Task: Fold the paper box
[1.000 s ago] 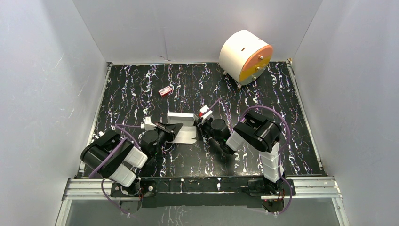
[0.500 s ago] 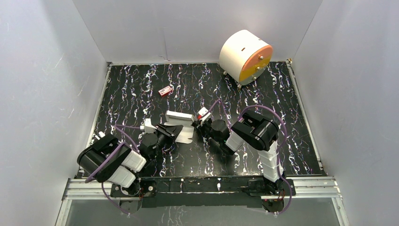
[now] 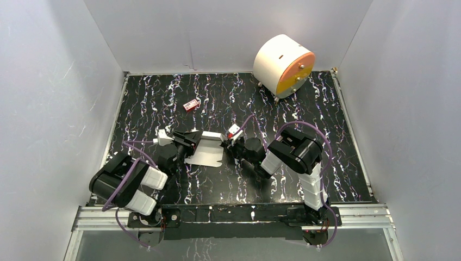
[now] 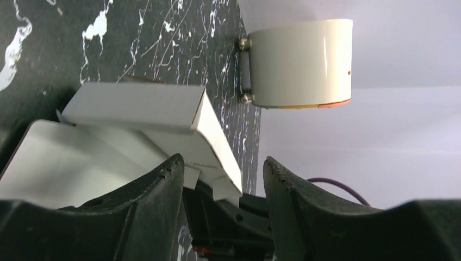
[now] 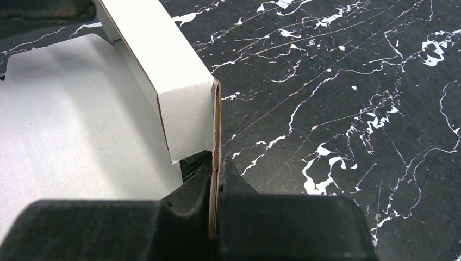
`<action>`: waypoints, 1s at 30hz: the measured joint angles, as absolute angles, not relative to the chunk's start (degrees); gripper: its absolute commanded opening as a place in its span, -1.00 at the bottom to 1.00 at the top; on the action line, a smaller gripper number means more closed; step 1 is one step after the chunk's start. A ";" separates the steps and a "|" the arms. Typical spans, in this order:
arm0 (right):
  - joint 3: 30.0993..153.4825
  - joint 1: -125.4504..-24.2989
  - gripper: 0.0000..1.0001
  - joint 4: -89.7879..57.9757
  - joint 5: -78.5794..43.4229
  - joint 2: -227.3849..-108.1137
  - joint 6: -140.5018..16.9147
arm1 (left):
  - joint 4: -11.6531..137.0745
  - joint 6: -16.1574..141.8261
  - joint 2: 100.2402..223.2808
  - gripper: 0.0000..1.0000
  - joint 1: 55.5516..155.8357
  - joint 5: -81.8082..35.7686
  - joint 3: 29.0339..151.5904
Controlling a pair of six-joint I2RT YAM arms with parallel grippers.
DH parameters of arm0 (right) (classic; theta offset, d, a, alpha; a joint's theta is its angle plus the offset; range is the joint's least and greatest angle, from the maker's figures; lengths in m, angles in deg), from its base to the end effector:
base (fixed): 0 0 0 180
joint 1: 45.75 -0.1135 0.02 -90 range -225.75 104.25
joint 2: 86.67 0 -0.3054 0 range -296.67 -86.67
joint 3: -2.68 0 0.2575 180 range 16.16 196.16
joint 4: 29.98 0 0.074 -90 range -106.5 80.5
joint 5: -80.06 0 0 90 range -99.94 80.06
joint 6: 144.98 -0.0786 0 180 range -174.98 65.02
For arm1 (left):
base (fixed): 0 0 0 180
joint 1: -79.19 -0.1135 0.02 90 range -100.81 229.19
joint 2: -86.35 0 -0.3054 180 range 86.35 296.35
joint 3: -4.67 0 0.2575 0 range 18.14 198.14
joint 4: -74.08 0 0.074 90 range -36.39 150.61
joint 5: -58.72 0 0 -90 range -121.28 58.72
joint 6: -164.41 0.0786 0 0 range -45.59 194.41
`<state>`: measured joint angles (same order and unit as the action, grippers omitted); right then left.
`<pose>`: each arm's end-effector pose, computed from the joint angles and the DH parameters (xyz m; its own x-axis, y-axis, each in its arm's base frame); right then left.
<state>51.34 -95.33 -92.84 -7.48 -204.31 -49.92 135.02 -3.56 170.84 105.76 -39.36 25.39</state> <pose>0.2656 0.3067 0.1274 -0.0042 -0.1408 -0.9900 -0.7362 0.6705 -0.0923 0.2340 -0.1047 0.1790 -0.3195 -0.9229 -0.2150 0.0229 0.2192 -0.9754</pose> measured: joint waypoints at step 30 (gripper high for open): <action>45.63 -95.48 -0.76 -86.45 -11.24 -196.01 -48.43 | 150.38 -11.23 186.14 -1.00 104.43 -41.35 26.83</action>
